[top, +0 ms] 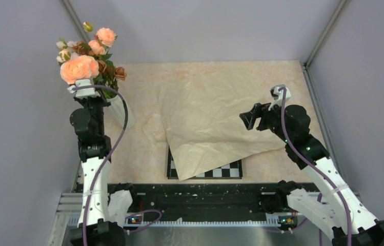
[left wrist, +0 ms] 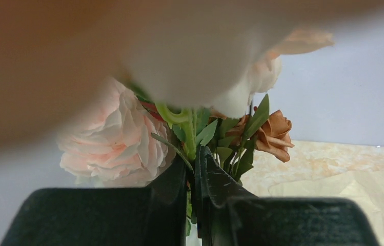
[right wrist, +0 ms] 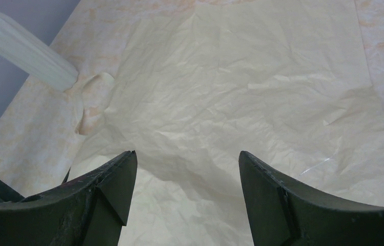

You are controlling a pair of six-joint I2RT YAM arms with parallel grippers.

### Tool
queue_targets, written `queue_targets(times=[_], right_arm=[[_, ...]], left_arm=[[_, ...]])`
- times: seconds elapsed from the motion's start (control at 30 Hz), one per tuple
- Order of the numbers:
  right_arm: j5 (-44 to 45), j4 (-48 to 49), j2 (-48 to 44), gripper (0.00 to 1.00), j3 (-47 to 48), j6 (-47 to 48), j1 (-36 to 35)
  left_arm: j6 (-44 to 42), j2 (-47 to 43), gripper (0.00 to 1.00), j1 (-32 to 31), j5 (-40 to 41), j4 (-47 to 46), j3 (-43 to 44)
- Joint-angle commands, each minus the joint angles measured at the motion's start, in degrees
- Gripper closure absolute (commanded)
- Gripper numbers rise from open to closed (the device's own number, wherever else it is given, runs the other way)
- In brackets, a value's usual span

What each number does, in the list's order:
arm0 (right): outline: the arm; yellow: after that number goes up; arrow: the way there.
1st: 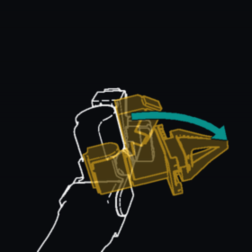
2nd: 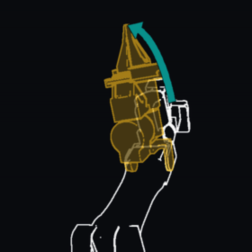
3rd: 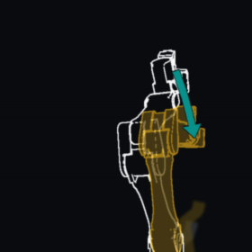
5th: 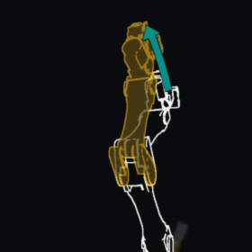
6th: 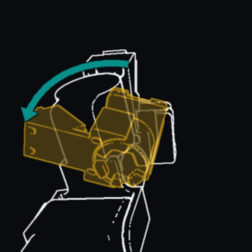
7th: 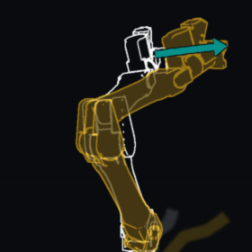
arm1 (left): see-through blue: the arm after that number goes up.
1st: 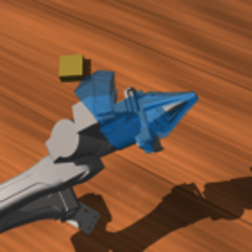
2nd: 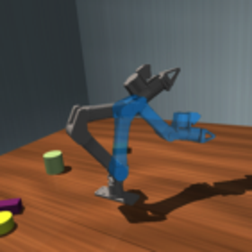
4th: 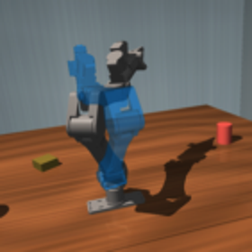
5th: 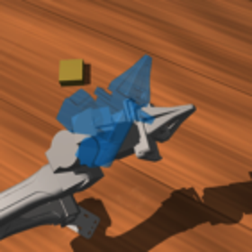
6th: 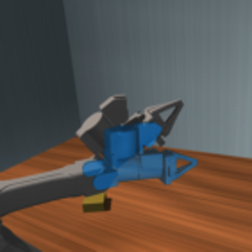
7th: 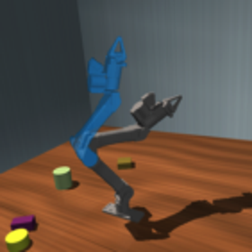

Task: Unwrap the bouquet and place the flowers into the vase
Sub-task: Insert the fake flower into the vase.

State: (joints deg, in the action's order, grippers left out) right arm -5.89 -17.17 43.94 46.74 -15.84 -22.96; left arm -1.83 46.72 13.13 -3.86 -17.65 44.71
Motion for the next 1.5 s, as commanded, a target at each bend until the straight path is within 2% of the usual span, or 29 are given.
queue_targets(times=[0.0, 0.77, 1.13, 1.4, 1.47], right_arm=[[-0.5, 2.0, -0.6, 0.26, -0.3, -0.6, 0.7], [-2.8, 4.9, -1.1, 0.26, -2.6, -2.3, 0.7], [-2.7, 5.0, -1.7, 0.26, -3.0, -2.3, 0.7], [-2.4, 4.7, -2.0, 0.26, -3.1, -2.3, 0.7], [-2.4, 4.7, -2.1, 0.26, -3.3, -2.2, 0.7]], left_arm=[[1.5, -0.1, 0.91, 0.5, 1.3, -2.9, -1.3], [-0.4, 5.2, 0.86, 0.7, 1.5, -2.7, -6.1], [-0.1, 4.7, 0.68, 0.7, -0.2, 0.1, -5.6], [0.5, 4.1, 0.47, 0.7, -1.2, 2.5, -4.8], [1.3, 3.9, 0.39, 0.7, -0.8, 3.6, -4.6]])
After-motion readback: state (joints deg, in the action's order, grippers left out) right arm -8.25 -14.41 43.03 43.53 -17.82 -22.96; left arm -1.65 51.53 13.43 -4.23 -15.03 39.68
